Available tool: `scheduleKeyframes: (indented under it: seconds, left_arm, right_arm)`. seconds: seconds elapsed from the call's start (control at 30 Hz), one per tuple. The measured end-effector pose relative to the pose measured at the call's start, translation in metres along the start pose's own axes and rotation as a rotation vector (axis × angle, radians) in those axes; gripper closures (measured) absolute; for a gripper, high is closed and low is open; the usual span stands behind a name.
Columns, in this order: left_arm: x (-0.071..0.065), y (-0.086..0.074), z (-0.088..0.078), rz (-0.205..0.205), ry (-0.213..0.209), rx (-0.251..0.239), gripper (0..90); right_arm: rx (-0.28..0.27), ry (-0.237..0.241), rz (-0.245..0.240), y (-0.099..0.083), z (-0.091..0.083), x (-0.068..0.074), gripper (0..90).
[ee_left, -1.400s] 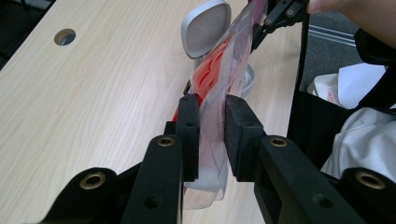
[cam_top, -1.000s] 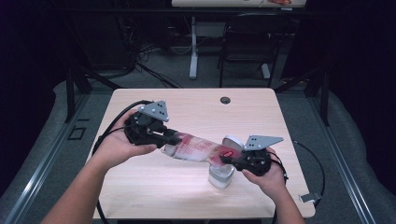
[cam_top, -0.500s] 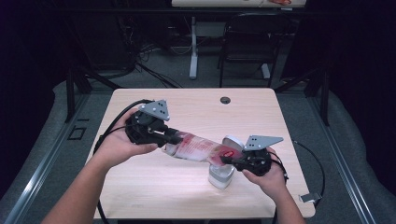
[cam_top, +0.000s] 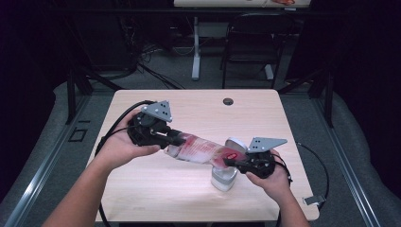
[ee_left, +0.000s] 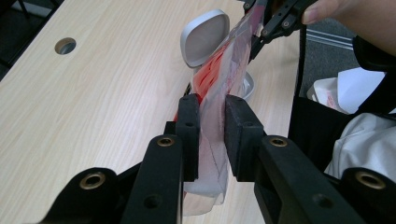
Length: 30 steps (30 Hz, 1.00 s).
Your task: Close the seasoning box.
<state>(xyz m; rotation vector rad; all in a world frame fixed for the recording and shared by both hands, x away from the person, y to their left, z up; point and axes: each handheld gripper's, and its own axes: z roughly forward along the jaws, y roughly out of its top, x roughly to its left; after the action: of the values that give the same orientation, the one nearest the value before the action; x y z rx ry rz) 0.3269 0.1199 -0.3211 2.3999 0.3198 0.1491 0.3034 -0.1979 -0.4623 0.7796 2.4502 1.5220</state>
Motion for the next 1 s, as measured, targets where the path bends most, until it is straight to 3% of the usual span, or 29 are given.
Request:
scheduleKeyframes:
  seconds: [1.0]
  left_arm:
    - [0.0003, 0.0012, 0.0004, 0.007, -0.002, -0.007, 77.2]
  right_arm:
    - [0.001, 0.001, 0.004, -0.0012, 0.0003, -0.0014, 86.5]
